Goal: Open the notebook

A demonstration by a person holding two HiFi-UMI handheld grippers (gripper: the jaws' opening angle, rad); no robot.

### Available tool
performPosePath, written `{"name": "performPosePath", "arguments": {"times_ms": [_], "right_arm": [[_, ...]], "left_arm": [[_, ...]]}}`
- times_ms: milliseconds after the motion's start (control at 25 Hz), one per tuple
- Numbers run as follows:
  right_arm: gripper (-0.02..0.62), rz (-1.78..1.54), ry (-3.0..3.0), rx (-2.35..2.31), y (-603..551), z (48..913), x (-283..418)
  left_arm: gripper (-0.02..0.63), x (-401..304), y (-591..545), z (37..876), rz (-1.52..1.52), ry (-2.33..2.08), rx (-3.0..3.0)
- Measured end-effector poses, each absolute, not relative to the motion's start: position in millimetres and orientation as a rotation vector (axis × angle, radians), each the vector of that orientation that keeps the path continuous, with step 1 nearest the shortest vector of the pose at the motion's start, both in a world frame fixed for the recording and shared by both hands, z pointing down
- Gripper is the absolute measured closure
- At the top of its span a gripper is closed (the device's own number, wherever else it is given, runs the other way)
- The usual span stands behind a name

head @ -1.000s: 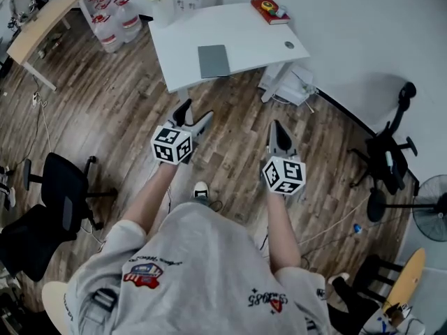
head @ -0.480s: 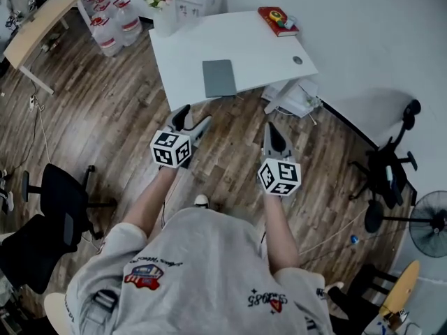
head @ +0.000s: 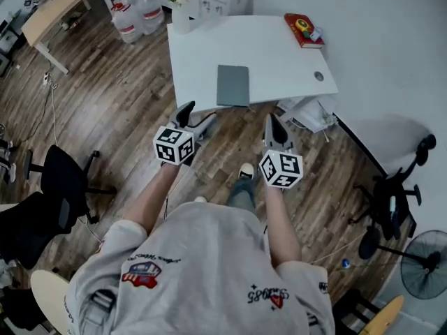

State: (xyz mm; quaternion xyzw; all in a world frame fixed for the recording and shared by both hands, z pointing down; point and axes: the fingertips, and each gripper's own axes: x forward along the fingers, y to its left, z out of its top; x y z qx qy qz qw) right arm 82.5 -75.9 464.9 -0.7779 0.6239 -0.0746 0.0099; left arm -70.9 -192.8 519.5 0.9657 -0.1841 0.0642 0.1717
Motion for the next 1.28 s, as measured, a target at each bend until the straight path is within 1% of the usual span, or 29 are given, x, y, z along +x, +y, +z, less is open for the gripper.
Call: {"name": "performPosePath", "arguments": {"times_ms": [360,560,800,1040,1160,1280], "right_arm": [[0.603,-0.220,2.293,-2.134,-192.9,448.0,135.0],[0.604,-0.206,2.411,-2.009,-226.9,436.7,174.5],[0.604,-0.260,2.521,-1.897,-250.7,447.7,212.4],[0.604,-0.305,2.567,-1.820,-273.7,458.9,215.9],[0.604,-0.333,2.587,-1.804,-280.7,470.1,210.3],[0.604,-0.347,2.597,-1.810,-288.6,480.8,210.4]], "left_arm": [[0.273,-34.4,-248.8,519.2,0.159,-0.831,2.627],[0.273,-6.3,-262.0,521.9,0.144,-0.959,2.548],[0.273,18.0,-271.4,533.4,0.086,-1.070,2.412],[0.275,14.4,-277.8,552.9,0.028,-1.105,2.301],[0.275,5.5,-282.8,573.2,-0.040,-1.086,2.195],[0.275,3.4,-288.7,597.2,-0.031,-1.077,2.150]]}}
